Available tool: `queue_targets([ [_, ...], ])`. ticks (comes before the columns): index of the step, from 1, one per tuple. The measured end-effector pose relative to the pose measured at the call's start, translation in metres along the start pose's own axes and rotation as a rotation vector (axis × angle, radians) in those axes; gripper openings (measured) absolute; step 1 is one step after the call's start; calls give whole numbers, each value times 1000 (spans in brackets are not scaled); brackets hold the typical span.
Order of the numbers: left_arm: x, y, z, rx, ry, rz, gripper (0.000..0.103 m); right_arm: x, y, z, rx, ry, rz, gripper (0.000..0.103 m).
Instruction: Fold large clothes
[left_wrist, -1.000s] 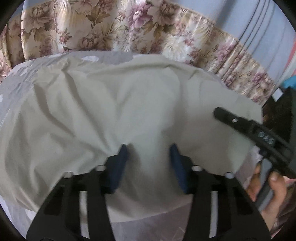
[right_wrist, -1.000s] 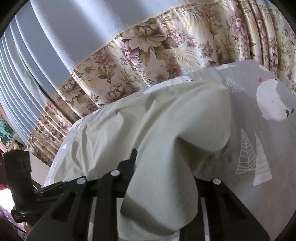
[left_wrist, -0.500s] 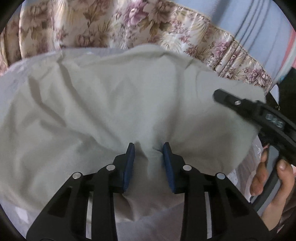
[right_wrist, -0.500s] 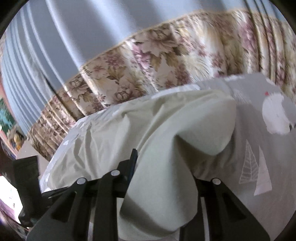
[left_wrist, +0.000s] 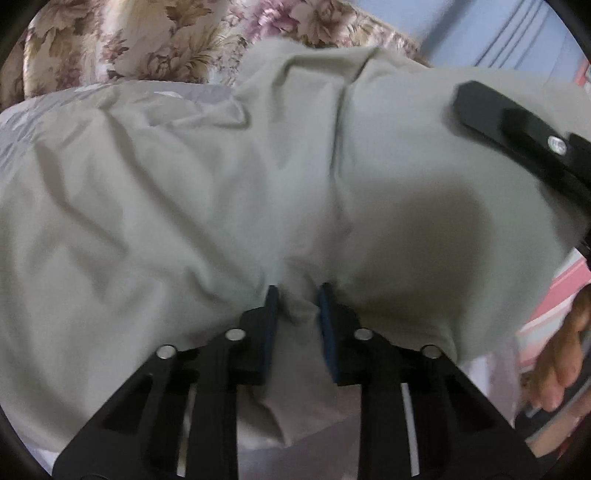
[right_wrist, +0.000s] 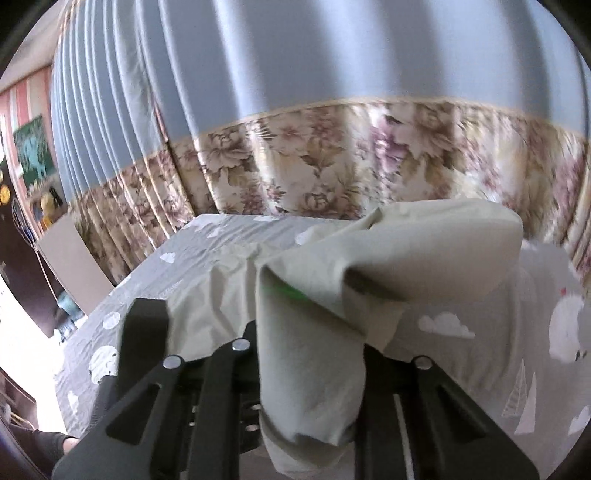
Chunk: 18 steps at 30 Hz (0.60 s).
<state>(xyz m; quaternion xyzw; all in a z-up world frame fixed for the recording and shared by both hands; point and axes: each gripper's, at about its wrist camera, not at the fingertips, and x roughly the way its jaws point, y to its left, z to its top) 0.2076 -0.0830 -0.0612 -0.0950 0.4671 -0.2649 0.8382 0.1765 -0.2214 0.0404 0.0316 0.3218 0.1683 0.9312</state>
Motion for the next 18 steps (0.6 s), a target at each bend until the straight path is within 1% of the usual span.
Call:
queue_targets([
  [3,-42,19,-5,35,-35,25,15,13,31,12,-51,21,-19,16],
  [5,-67,35,-9,61,-41,109,15,33,61,18,-121,68,-48,16],
  [6,-84,50,-10,62,-57,167,15,44,76,18,-158,89,-62,16],
  [7,-95,63,-11,53,-71,208,15,58,91,17,-199,120,-75,16],
  [8,-105,78,-10,43,-80,249,15,76,109,14,-253,160,-94,16],
  [9,-118,100,-10,15,-96,299,15,90,123,9,-296,190,-110,16],
  [10,-125,115,-9,-3,-100,326,15,109,141,0,-354,236,-128,15],
  [12,-136,142,-9,-38,-105,395,15,136,163,-17,-437,306,-149,15],
  [13,-138,154,-9,-48,-100,422,15,151,174,-30,-491,363,-162,15],
  [14,-139,166,-9,-56,-83,419,15,164,181,-41,-528,404,-169,15],
  [15,-140,174,-10,-72,-76,401,15,173,186,-50,-557,422,-180,14],
  [16,-139,181,-11,-92,-69,382,15,177,190,-58,-584,423,-191,14],
  [18,-137,185,-12,-86,-61,377,15,175,194,-63,-616,415,-201,15],
])
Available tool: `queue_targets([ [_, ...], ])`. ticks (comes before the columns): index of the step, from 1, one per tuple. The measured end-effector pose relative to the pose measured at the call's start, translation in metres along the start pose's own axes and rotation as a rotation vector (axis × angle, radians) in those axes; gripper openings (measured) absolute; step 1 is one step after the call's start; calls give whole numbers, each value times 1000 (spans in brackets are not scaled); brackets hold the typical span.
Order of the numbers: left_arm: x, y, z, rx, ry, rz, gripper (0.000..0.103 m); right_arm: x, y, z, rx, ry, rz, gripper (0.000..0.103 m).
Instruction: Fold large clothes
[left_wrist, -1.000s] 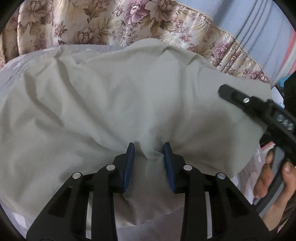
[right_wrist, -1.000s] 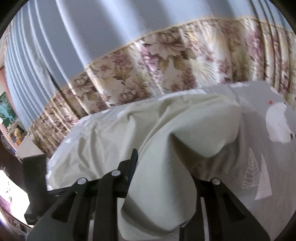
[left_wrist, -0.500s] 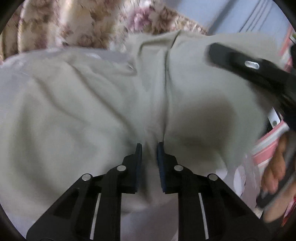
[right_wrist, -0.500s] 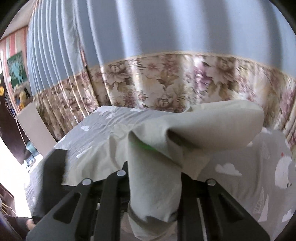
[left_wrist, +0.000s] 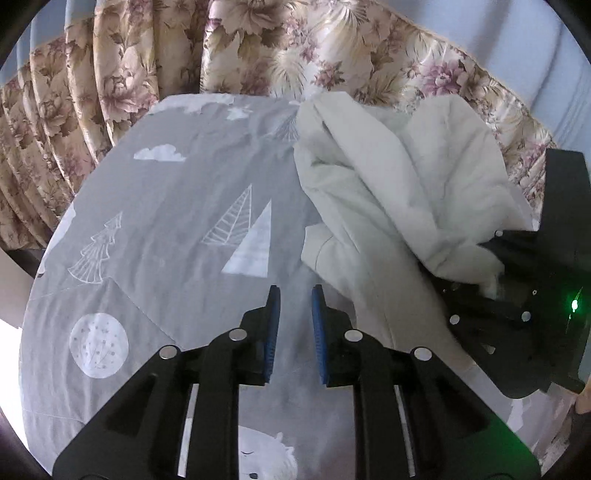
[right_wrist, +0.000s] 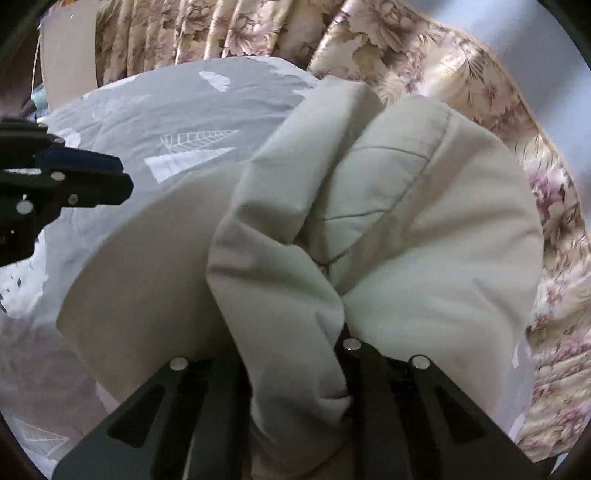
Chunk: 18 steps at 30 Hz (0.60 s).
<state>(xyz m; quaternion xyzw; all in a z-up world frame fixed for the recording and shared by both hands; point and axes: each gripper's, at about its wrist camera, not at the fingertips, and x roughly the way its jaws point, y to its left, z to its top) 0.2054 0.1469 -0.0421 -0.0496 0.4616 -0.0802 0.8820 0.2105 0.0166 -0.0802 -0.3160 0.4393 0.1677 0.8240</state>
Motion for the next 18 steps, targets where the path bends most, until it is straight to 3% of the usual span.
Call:
queue_targets([
  [5,3,-13,1,23,-14,-34,18,-8,-12,-9,26,-20,41,19],
  [7,2,-20,3,33,-25,-30,28,-15,-16,-15,54,-28,47,24],
  [8,1,-22,5,34,-30,-27,32,-21,-18,-17,70,-28,62,34],
  [9,-3,-24,2,38,-34,-21,36,-30,-21,-20,87,-36,94,55],
  [11,-7,-27,4,43,-44,-8,44,-55,-26,-31,109,-92,119,68],
  [14,-10,-28,7,35,-49,-6,50,-86,-38,-46,130,-142,70,69],
  [18,-11,-36,8,47,-53,-3,51,-122,-74,-75,216,-199,91,70],
])
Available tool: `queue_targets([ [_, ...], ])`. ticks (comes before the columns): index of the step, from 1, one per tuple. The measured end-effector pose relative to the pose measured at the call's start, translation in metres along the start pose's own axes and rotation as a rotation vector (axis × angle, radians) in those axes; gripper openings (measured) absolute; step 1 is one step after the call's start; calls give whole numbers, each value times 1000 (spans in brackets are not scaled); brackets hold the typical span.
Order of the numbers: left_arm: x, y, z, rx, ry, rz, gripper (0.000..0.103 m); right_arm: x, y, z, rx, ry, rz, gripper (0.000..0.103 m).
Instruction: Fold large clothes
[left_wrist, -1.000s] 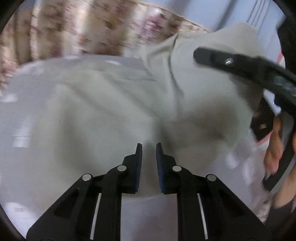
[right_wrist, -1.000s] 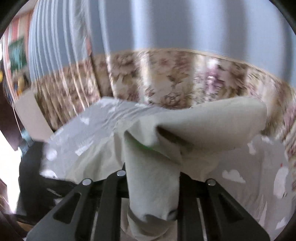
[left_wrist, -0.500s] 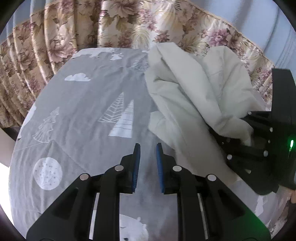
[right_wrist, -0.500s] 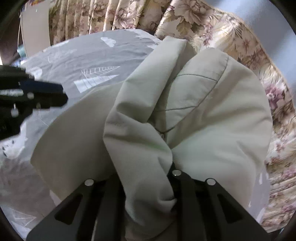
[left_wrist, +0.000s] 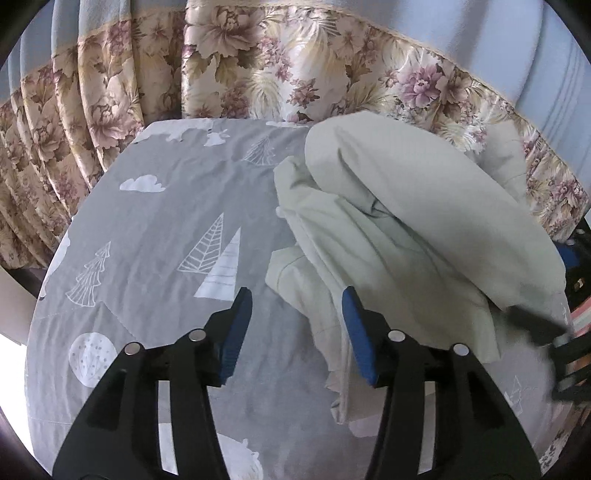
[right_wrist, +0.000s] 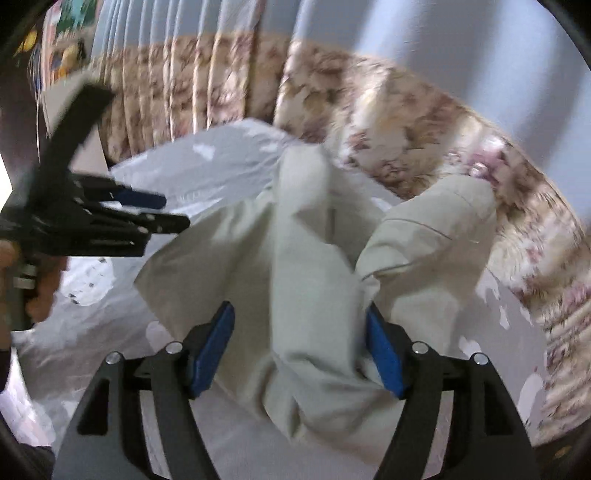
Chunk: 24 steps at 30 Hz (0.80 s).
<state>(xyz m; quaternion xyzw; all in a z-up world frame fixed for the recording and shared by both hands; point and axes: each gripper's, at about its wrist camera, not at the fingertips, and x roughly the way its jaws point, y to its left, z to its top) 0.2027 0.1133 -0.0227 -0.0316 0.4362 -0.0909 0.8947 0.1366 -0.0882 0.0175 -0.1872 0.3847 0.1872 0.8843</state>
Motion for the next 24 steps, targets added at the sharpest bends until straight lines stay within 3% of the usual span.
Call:
queue_targets([
  [3,-2,-11,0,19,-5,-37,60,-20,-43,-16,129,-30,-7,72],
  [6,-5,-30,0,61,-16,-38,60,-29,-86,-36,275,-54,3,72],
  [10,-7,-51,2,73,-14,-95,62,-41,-141,-75,513,-142,83,72],
  [12,-5,-65,1,93,-5,-118,62,-40,-165,-95,641,-182,109,79],
  [14,-1,-75,1,114,-4,-109,63,-31,-193,-115,780,-196,140,81],
  [20,15,-92,-1,124,22,-90,63,18,-232,-144,991,-161,153,81],
  [24,22,-91,-2,139,24,-24,63,35,-241,-148,1086,-213,262,82],
])
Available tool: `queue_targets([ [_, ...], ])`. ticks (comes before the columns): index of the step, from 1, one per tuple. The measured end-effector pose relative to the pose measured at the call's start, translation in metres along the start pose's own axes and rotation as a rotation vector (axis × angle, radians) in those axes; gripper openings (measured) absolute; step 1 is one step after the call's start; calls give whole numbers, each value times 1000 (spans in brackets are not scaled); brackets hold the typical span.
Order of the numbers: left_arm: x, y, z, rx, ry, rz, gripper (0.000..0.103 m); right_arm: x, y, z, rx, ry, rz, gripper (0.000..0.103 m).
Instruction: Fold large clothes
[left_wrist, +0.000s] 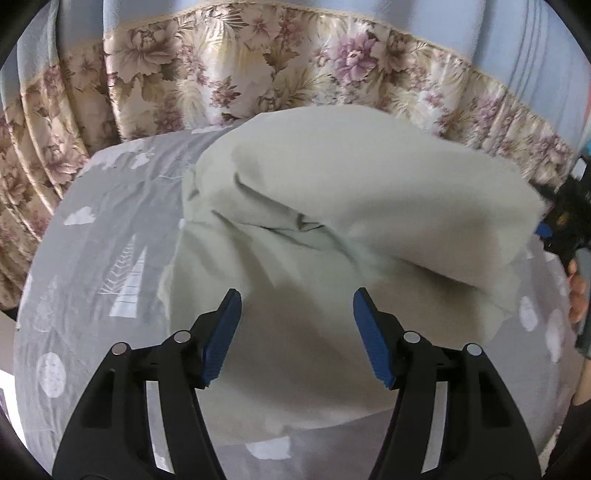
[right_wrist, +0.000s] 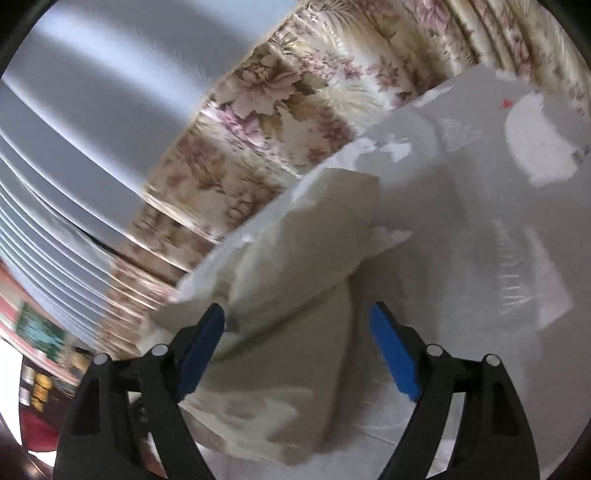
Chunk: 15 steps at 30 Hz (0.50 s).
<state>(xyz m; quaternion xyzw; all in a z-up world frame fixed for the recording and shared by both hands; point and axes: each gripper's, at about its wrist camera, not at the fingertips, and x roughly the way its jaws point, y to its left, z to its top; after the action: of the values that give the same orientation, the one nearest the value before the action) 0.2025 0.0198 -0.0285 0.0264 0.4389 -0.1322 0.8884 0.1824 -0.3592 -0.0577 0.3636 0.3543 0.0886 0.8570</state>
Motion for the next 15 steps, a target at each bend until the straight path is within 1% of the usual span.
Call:
queue_targets([
  [1,1,3,0,-7,4,-1,63,5,2,1,-6,10,6,82],
  [3,1,9,0,-27,8,-4,63,21,13,2,-30,47,-11,82],
  [4,0,12,0,-34,7,-5,63,26,18,1,-49,46,-13,80],
  [5,-1,15,1,-39,5,-4,63,30,28,-1,-100,24,-23,57],
  [6,-2,19,1,-43,3,1,63,32,37,-3,-151,23,-49,35],
  [7,-3,22,2,-45,1,8,63,36,51,-7,-209,18,-61,33],
  [8,-4,27,2,-46,-2,15,63,36,62,-11,-249,15,-62,25],
  [9,-5,29,3,-48,-4,19,63,36,76,-15,-302,16,-70,22],
  [10,-6,34,3,-53,-8,22,63,37,93,-20,-366,15,-80,21],
  [11,-7,40,4,-58,-9,20,63,38,118,-29,-448,19,-84,19],
  [13,-8,48,5,-70,-13,19,63,46,154,-41,-546,47,-83,17],
  [14,-8,52,6,-76,-16,20,63,55,180,-53,-619,69,-87,16],
  [15,-9,58,7,-85,-20,23,63,64,196,-61,-664,88,-89,14],
])
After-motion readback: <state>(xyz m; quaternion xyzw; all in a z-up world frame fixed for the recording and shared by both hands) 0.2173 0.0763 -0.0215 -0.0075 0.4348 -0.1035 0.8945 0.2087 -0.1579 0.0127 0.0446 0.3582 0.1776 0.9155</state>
